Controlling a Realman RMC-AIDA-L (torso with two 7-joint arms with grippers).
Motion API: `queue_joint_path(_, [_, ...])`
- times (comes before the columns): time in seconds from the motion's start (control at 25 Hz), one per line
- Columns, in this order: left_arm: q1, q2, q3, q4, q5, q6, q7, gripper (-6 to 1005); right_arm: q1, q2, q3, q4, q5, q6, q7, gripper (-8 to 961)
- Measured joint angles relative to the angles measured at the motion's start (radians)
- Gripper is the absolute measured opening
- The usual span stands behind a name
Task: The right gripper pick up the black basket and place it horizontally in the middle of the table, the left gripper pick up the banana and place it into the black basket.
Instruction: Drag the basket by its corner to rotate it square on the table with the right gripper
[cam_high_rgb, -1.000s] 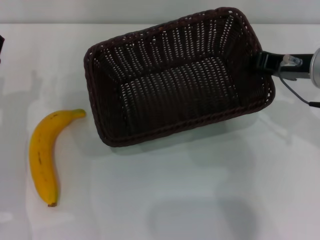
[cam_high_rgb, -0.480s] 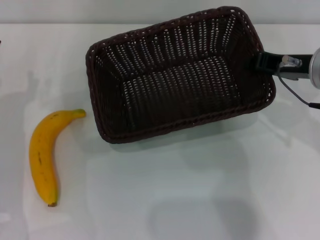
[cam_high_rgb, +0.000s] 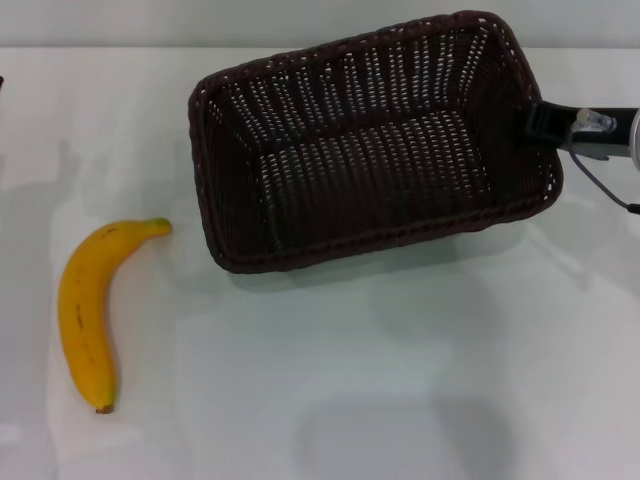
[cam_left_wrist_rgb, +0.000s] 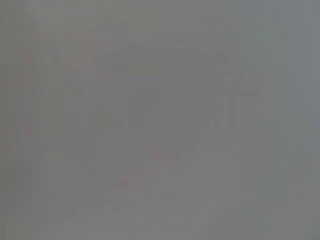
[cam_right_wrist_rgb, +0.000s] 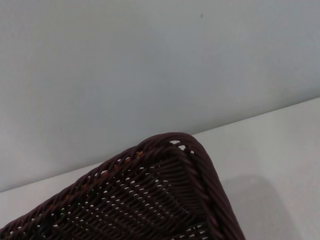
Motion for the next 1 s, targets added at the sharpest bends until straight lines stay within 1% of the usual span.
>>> queue_joint_path(0.52, [-0.004,0.002,0.000,-0.002,0.000,-0.003,0.001,883,0.000,-0.001,0.011,-0.006,0.010,-0.020,-0.015,176])
queue_joint_path(0.72, [-0.004,0.002,0.000,-0.003,0.000,-0.004,0.001,883,0.000,-0.002,0.013,-0.006,0.013,-0.028,-0.027,379])
queue_joint_path(0.96, [-0.003,0.002,-0.001,-0.004,0.000,-0.005,0.001,883,0.000,-0.002,0.032,0.004,0.014,-0.048,-0.089,583])
queue_joint_path(1.0, [-0.003,0.001,-0.001,-0.004,0.000,-0.005,0.001,883,0.002,-0.002,0.040,0.004,0.012,-0.054,-0.113,600])
